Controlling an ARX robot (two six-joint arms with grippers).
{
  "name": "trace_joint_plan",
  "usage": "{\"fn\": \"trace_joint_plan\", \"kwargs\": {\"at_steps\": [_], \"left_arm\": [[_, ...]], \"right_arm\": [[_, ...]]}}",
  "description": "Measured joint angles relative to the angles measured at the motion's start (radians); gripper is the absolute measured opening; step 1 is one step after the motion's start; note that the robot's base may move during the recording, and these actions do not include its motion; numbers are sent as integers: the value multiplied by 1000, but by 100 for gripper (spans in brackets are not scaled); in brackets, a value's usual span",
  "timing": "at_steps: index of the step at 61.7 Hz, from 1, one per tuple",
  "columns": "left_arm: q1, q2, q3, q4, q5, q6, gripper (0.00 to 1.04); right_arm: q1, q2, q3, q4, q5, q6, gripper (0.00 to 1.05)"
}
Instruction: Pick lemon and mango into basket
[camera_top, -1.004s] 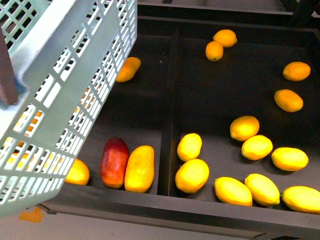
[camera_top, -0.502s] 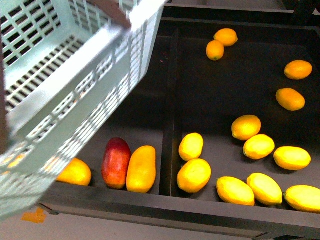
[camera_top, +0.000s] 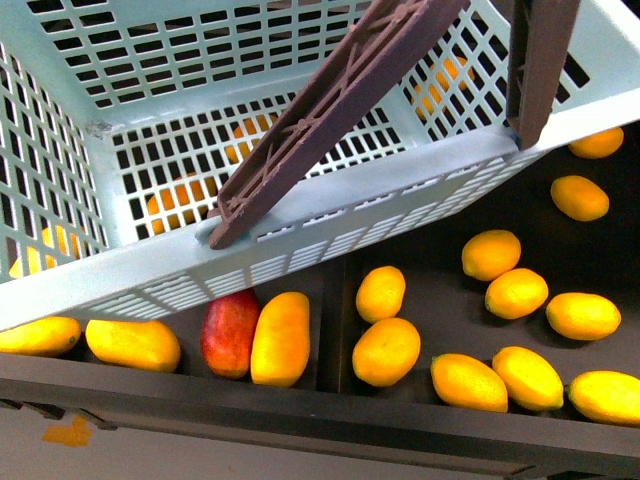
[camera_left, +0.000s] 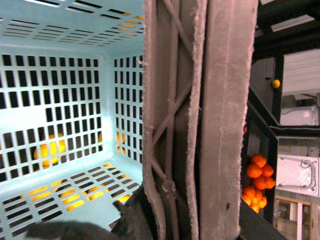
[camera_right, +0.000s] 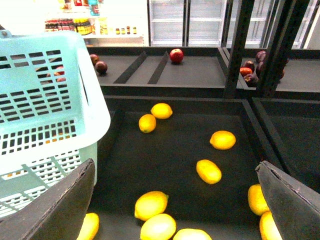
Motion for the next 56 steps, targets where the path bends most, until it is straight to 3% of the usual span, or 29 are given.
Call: {"fn": "trace_joint_plan", "kwargs": {"at_steps": [15,18,22,28,36,43,52,56], "left_arm": [[3,0,0,3,2,8,16],[2,0,0,3,2,8,16],[2,0,0,3,0,6,16],[2,0,0,3,-3,13,16],[3,0,0,3,-3,12,16],[3,0,1,3,-1,11,16],[3,0,0,3,-5,13,16],[3,0,1,3,-5,13,16]], "right_arm": [[3,7,3,-8,15,11,96],[45,100,75,-188,172,117,96],[35,274,174,-405,320,257,96],[-74,427,204,-474,290,377,96],[-263,589,201,-279,161,326,96],[-397,886,192,26,54,179,96],[-427,1354,247,407,27,-73,96],[-414,1521,308,477,0,-190,96]]}}
